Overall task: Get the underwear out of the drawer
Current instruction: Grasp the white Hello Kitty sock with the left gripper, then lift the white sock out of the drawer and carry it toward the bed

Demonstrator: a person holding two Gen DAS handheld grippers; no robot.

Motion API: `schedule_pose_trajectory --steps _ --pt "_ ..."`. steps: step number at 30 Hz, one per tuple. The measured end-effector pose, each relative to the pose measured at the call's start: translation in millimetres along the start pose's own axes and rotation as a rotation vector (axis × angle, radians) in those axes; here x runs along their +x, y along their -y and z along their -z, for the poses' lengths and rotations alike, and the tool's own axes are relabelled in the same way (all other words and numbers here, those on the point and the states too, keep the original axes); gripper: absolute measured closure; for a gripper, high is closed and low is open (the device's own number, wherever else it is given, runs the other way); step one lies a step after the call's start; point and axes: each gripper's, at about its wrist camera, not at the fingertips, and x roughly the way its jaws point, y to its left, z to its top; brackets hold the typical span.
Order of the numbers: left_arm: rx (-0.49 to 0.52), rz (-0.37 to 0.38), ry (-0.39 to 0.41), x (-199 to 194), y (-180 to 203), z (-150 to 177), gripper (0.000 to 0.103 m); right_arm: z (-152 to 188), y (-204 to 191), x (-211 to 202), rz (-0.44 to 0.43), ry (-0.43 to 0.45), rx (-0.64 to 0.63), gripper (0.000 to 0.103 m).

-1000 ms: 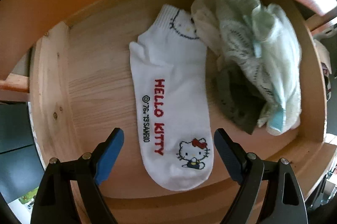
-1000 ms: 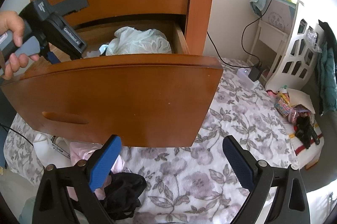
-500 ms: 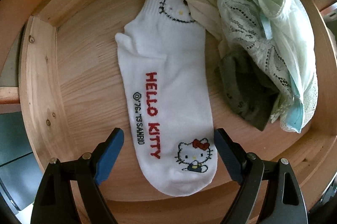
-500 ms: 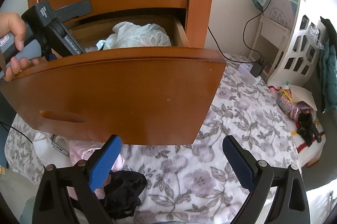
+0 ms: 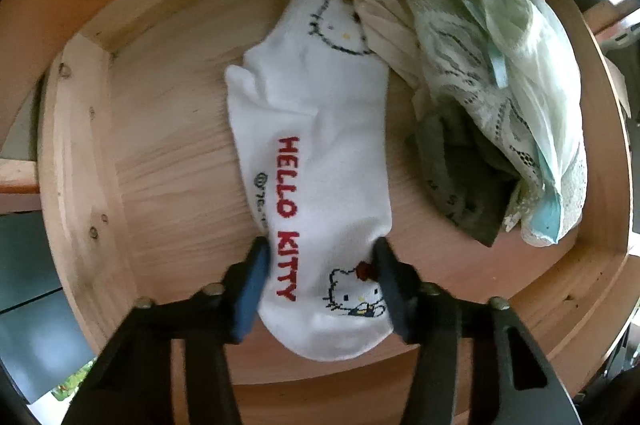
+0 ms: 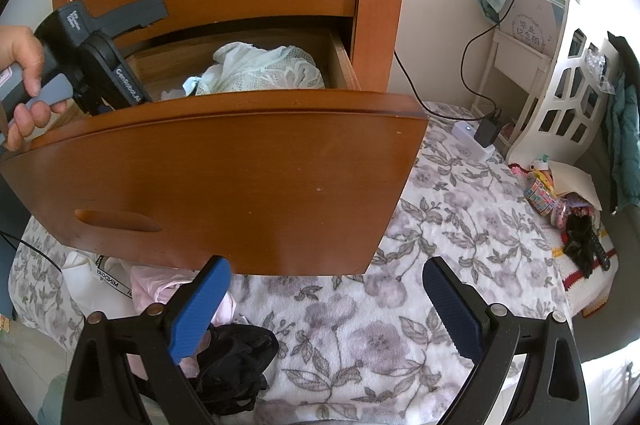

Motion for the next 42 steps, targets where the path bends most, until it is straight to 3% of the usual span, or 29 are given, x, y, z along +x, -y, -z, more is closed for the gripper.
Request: schedule_pose_trajectory --steps 2,14,24,34,42 --pt "-0.007 0.0 0.007 -1 -4 1 0.065 0 0 0 0.001 0.0 0.0 0.004" --pt "-0.035 -0.004 0.048 3 -22 17 0.086 0 1 -2 0.008 0.006 0.003 0.004" --pt "-0.042 0.033 0.212 -21 -25 54 0.09 0 -1 -7 0.024 0.02 -0.005 0.004" --pt "-0.107 0.095 0.444 -73 -43 108 0.09 0 -4 -9 0.037 0.026 -0.016 0.004" --pt "-0.091 0.1 0.779 -132 -33 167 0.09 1 -5 -10 0.043 0.029 -0.024 0.004"
